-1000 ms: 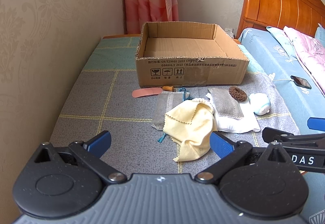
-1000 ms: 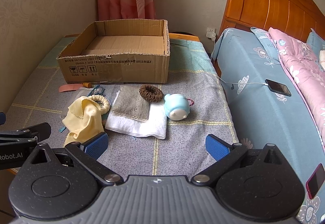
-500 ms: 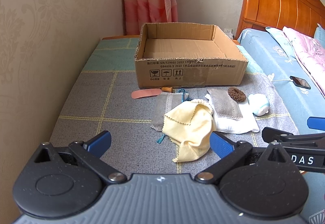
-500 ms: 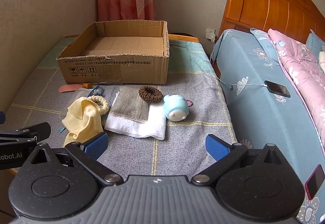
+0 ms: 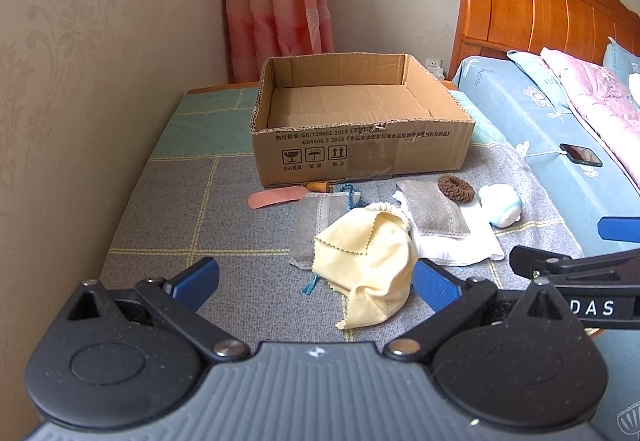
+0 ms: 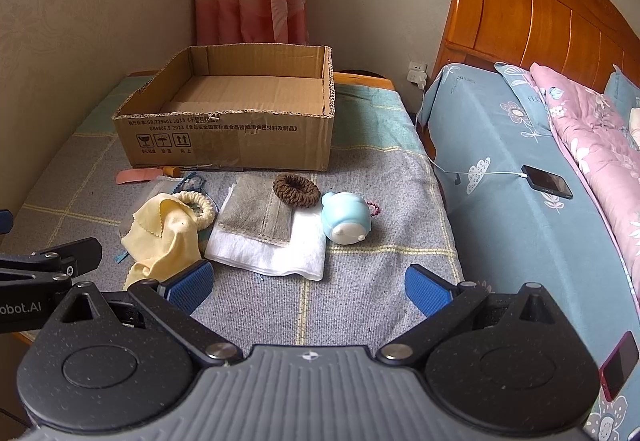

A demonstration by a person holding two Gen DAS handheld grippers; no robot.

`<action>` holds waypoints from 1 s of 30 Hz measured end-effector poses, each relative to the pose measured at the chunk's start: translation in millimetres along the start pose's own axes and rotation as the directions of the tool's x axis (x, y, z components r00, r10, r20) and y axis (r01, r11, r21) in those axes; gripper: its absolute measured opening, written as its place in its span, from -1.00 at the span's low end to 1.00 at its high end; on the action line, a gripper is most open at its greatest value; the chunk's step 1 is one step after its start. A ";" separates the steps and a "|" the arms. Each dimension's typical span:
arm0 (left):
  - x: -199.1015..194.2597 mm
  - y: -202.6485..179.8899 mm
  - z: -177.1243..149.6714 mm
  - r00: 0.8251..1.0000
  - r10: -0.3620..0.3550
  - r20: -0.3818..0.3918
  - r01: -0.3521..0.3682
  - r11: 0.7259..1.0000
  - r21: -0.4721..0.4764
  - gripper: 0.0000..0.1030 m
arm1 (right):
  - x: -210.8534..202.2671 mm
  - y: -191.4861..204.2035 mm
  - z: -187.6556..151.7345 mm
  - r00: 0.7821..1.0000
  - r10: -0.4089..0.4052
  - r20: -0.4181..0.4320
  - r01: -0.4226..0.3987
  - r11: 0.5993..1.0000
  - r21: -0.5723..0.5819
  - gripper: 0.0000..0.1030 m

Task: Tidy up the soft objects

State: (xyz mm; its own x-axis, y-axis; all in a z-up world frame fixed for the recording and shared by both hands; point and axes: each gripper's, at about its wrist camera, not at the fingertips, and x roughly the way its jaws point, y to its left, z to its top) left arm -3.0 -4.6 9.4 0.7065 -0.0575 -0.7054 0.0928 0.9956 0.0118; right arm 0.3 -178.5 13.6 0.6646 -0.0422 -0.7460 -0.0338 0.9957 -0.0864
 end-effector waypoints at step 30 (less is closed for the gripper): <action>77.1 -24.9 18.4 0.991 -0.133 -0.022 0.135 0.976 0.168 0.99 | 46.6 -25.4 -16.4 0.999 0.050 0.002 -0.050 0.997 -0.054 1.00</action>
State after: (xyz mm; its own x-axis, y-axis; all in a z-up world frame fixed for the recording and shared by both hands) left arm 62.1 -35.1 -32.2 0.6724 -0.1882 -0.7158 0.3040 0.9520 0.0352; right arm 20.0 -207.0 -29.8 0.6638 0.0082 -0.7479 -0.1071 0.9907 -0.0842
